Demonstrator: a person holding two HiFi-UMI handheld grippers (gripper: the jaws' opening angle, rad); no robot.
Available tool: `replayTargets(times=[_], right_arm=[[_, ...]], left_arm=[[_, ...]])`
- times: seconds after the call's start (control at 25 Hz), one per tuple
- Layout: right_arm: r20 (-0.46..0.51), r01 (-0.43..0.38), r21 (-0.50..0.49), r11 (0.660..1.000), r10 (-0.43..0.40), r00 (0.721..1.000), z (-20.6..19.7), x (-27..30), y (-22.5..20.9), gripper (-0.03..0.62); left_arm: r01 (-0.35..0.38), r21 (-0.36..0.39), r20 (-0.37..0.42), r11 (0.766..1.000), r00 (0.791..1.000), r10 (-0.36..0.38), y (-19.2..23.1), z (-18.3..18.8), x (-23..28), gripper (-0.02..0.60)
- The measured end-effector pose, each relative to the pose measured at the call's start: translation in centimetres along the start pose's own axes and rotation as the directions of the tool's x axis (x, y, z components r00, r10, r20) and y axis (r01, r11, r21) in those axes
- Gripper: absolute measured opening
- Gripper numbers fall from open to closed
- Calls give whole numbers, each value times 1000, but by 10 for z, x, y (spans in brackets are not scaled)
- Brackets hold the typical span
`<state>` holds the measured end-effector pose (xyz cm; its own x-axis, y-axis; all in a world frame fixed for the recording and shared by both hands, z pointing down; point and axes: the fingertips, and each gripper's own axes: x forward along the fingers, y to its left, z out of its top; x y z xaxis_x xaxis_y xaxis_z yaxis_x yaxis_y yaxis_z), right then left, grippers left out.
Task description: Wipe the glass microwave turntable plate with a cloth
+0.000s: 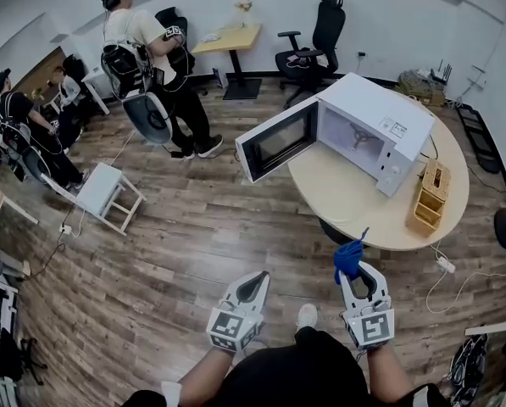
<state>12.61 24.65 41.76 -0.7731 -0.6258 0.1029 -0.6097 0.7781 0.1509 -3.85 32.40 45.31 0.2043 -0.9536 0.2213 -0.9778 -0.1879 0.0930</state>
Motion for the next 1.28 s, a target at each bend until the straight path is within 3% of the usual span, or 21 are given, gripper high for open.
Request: replayTargets(times=[0.52,0.92,1.28], right_arm=[[-36,-15,8,1000,15,999,-17,90,-98,98],[-45,2,22,1000,-1,999,-28,129,-131,98],[-64,85,56,995,-81,995,-39,188,-161,98]], left_arm=[[-15,3,-41,1000,999,15,28,16,122,6],[-5,-11,-56,1000,998,4,51,18,172,6],[87,1,-62,996,994,-87,97,33,242,6]])
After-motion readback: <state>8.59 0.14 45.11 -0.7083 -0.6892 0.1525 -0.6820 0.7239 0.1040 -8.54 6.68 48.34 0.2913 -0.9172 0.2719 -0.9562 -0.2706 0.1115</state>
